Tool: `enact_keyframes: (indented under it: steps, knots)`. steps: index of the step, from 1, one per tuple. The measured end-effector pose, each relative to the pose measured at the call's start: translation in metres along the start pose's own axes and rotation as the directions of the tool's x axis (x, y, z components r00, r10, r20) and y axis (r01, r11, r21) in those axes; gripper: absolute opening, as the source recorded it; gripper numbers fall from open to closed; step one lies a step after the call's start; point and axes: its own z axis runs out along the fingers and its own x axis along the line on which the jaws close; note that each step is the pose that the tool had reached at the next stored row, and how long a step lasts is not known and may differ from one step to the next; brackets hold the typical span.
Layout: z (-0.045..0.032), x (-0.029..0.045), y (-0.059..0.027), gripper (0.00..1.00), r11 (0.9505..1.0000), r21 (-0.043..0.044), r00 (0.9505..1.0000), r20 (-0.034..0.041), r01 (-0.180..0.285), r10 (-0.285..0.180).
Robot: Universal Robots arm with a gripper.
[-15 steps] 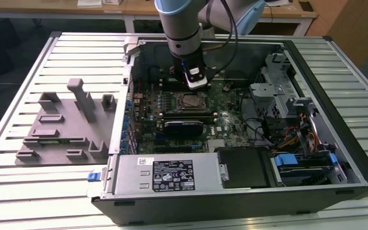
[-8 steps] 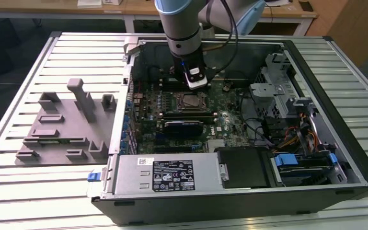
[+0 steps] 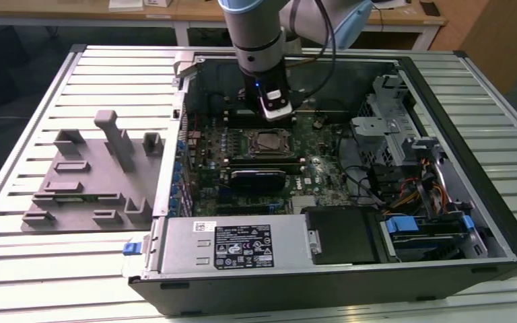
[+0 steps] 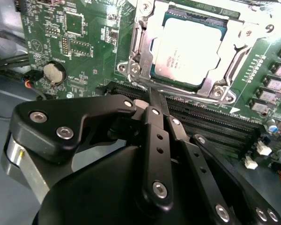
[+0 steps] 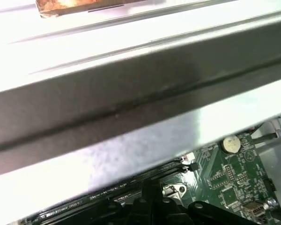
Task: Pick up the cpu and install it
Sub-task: 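Install the first cpu locking lever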
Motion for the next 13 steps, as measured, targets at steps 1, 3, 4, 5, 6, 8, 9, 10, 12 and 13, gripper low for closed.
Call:
enact_keyframes:
  steps: [1,3,4,5,6,8,9,10,12,13]
  knots:
    - [-0.0021,-0.0004,0.0004,0.11,1.0,0.0,1.0,0.0,0.0,0.0]
    - [-0.0066,-0.0012,0.0014,0.11,1.0,0.0001,1.0,-0.0001,0.0,0.0]
    - [-0.0085,-0.0015,0.0018,0.11,1.0,0.0,1.0,0.0,0.0,0.0]
    - [-0.0105,-0.0018,0.0022,0.11,1.0,0.0,1.0,0.0,0.0,0.0]
    - [-0.0123,-0.0022,0.0026,0.11,1.0,0.0001,1.0,-0.0001,0.0,0.0]
    - [-0.016,-0.0028,0.0033,0.11,1.0,-0.0001,1.0,0.0,0.0,0.0]
    - [-0.0177,-0.0031,0.0037,0.11,1.0,0.0001,1.0,0.0,0.0,0.0]
    - [-0.0193,-0.0034,0.004,0.11,1.0,0.0,1.0,0.0001,0.0,0.0]
    - [-0.0212,-0.0037,0.0044,0.11,1.0,0.0,1.0,0.0003,0.0,0.0]
    - [-0.0213,-0.0038,0.0045,0.11,1.0,-0.0001,1.0,0.0004,0.0,0.0]
